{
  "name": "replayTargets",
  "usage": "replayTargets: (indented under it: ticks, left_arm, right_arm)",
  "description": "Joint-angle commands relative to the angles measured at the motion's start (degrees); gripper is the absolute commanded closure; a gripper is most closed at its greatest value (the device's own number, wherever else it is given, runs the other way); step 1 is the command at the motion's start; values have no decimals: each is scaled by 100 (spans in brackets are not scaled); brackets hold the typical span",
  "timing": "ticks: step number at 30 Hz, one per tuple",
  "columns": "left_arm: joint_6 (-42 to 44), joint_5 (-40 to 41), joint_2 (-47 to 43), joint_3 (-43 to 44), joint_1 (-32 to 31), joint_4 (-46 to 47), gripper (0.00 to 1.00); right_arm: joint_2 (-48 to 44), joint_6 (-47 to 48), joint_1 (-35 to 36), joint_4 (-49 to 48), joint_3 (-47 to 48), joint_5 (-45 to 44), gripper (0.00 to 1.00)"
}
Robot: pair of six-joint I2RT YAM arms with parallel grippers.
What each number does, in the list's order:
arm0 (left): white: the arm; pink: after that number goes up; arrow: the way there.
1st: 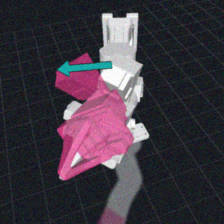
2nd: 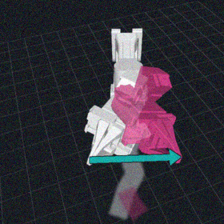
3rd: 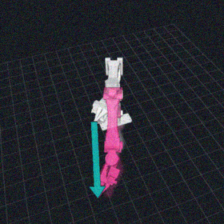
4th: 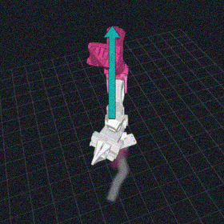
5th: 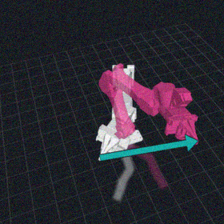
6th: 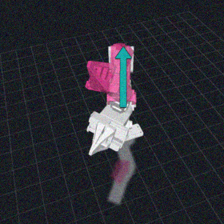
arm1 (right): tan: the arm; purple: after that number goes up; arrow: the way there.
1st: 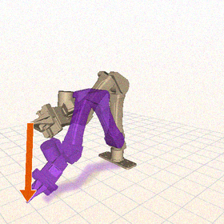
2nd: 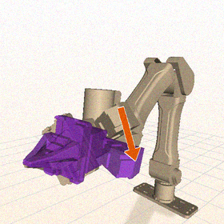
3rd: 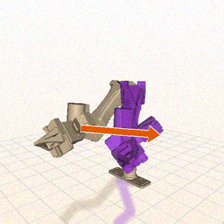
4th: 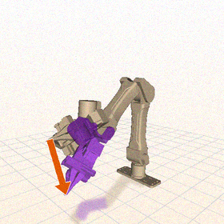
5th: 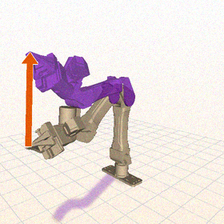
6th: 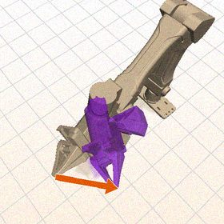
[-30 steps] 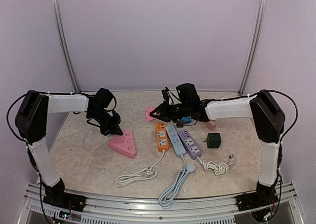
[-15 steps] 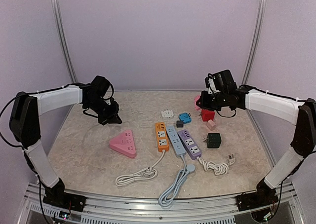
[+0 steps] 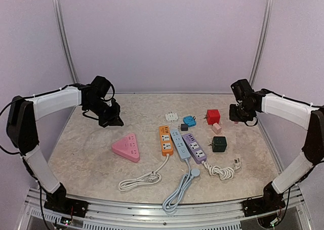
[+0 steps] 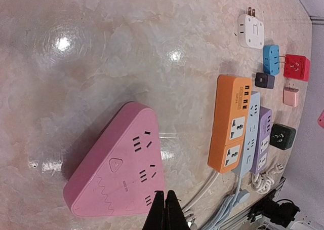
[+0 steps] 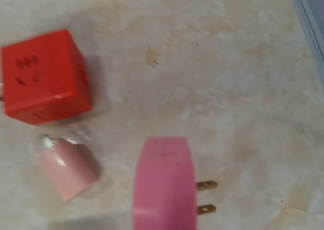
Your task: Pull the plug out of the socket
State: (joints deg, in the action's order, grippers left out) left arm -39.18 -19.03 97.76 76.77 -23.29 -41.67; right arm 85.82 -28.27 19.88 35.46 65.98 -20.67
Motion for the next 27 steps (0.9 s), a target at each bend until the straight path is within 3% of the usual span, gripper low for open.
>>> replayTargets:
  ticks: [1,14,27]
  left_arm:
    - [60,16,-234,-134,34,-78,100]
    - [7,15,-450,-370,131,-43,100]
    - [-17,5,-443,-411,118,-34,100]
  right_arm:
    - [473,120,-100,163,-96,-440,99]
    - [1515,248,-210,159,-145,-892,91]
    - [1832,230,-226,-57,-392,-716,86]
